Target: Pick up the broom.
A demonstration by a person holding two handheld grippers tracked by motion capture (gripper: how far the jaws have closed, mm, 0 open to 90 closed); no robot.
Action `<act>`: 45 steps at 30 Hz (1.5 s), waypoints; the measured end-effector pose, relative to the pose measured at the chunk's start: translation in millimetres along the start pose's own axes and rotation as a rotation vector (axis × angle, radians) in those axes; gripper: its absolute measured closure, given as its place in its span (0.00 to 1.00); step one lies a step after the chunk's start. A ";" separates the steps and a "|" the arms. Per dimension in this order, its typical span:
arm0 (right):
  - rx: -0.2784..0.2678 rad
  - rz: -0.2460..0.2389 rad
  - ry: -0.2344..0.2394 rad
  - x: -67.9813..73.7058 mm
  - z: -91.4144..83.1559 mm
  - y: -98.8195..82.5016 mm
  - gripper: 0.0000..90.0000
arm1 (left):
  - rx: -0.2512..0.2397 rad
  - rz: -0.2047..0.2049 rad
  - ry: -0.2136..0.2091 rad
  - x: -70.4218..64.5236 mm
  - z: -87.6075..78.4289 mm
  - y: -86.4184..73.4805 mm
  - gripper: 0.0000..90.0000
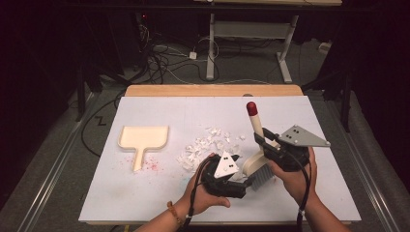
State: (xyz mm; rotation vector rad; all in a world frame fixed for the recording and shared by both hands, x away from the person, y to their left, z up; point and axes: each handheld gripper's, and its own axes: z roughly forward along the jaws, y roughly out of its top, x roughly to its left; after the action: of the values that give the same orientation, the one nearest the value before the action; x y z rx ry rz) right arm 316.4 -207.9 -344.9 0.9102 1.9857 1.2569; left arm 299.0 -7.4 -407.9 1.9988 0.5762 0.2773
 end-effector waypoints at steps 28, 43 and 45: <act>-0.077 -0.105 0.183 31.9 -16.6 -2.3 0.70 | 0.020 0.085 -0.035 19.5 -36.9 -14.6 0.72; 0.078 -0.316 0.473 10.2 -25.9 -32.4 0.44 | 0.116 0.202 -0.159 25.3 -74.0 -31.3 0.72; 0.128 -0.359 0.495 15.4 -17.1 -38.3 0.43 | 0.135 0.223 -0.197 25.6 -73.9 -31.7 0.72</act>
State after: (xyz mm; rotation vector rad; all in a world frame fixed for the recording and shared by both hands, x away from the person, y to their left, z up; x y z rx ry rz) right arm 285.4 -216.0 -376.1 0.2795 2.4970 1.2344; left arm 280.7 74.8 -401.7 2.1935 0.2528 0.1763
